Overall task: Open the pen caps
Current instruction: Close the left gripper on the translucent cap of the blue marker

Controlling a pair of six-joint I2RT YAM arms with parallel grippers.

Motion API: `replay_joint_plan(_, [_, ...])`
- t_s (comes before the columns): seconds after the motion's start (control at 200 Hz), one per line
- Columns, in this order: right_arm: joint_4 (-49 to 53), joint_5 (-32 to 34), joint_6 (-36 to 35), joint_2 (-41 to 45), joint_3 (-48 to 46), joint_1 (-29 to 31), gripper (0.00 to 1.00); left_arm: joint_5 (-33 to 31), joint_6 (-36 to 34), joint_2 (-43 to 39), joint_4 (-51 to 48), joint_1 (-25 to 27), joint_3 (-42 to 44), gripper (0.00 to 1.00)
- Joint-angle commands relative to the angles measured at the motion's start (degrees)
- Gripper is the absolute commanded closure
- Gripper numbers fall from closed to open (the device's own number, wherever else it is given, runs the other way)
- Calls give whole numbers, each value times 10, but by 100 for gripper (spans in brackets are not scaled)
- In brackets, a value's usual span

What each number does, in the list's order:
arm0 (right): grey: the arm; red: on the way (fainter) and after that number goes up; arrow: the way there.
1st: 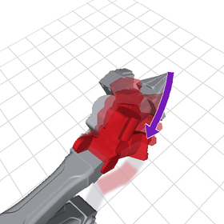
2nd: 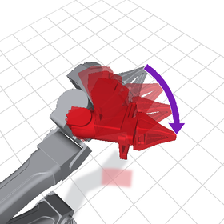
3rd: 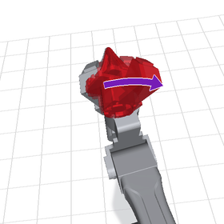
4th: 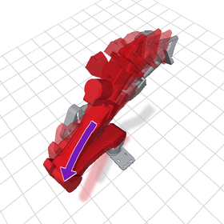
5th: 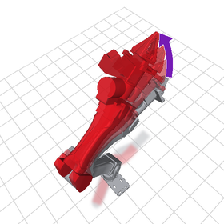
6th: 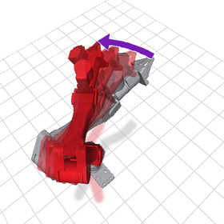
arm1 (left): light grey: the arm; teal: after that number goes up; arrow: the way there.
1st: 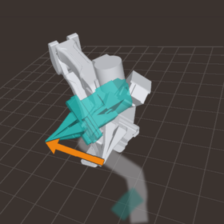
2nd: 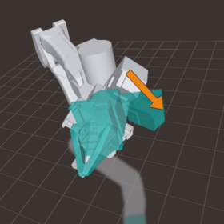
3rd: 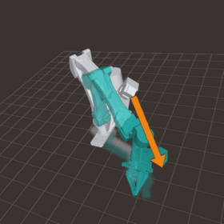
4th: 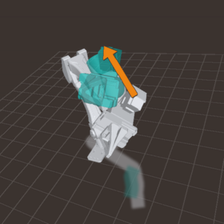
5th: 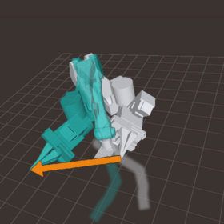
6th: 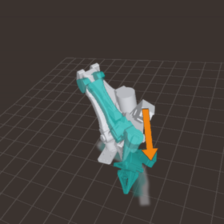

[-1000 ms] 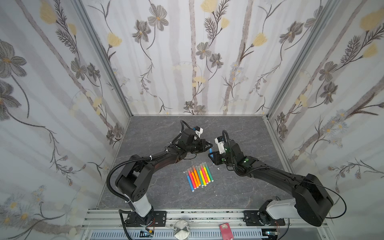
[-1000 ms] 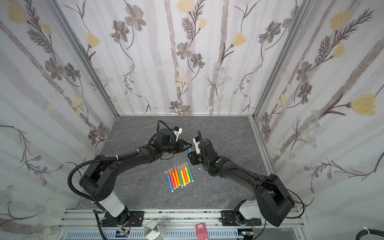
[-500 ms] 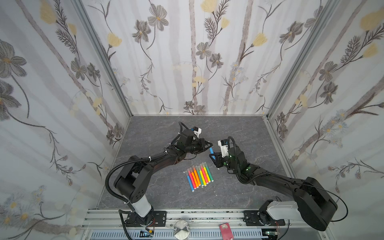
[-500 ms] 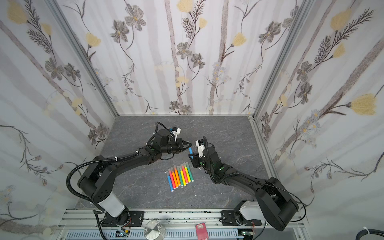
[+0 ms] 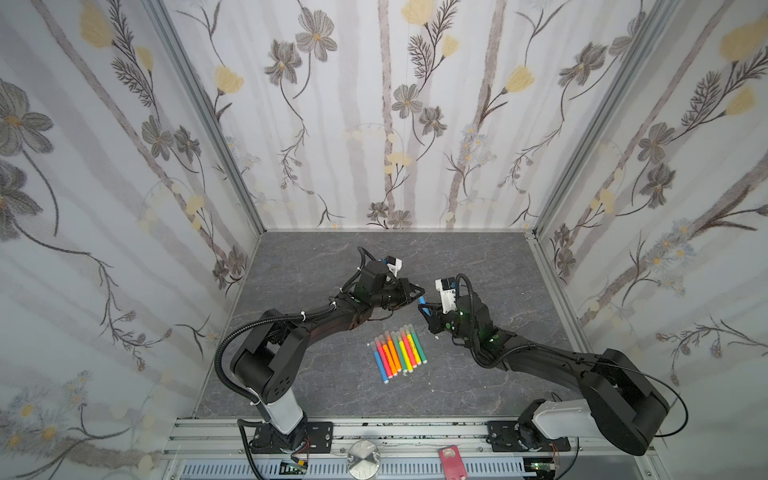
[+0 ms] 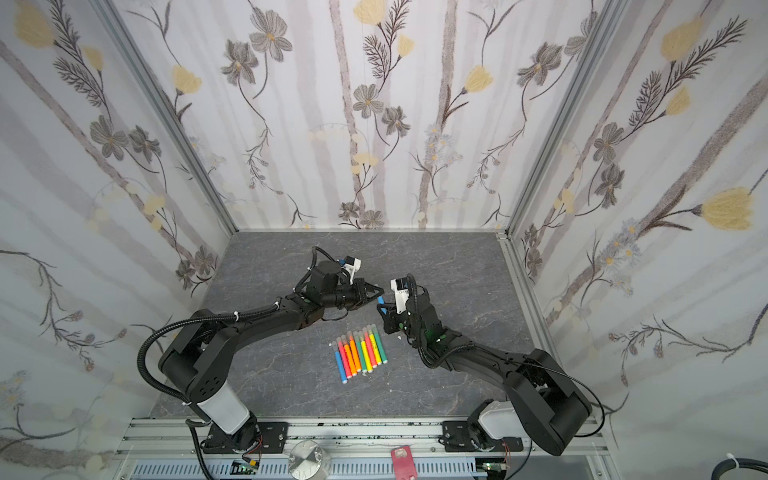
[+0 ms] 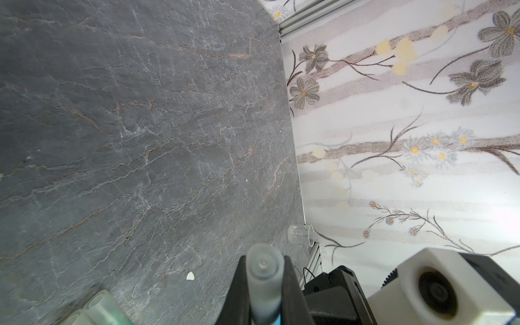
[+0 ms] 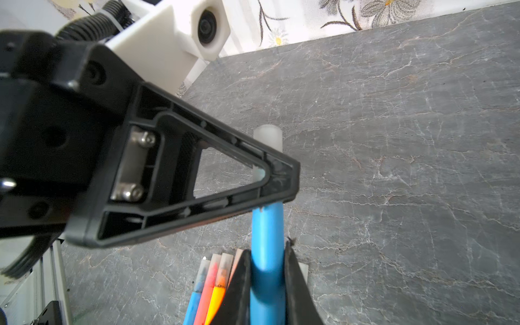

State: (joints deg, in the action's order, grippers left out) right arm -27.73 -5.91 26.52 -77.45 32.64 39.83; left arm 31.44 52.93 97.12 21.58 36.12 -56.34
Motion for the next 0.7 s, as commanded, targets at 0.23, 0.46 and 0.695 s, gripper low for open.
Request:
replay_joint_plan(0.23, [-21,-6,1,4,-3,0,100,-2,2,1,11,1,-4,73])
replay_joint_plan(0.46, [-9,-4,0,13,-8,0,100,-6,-8,9,4,0,-11,62])
replay_joint_plan(0.695, [-3,-7,1,15,-10,0,100,-16,-33,9,-26,0,-25,71])
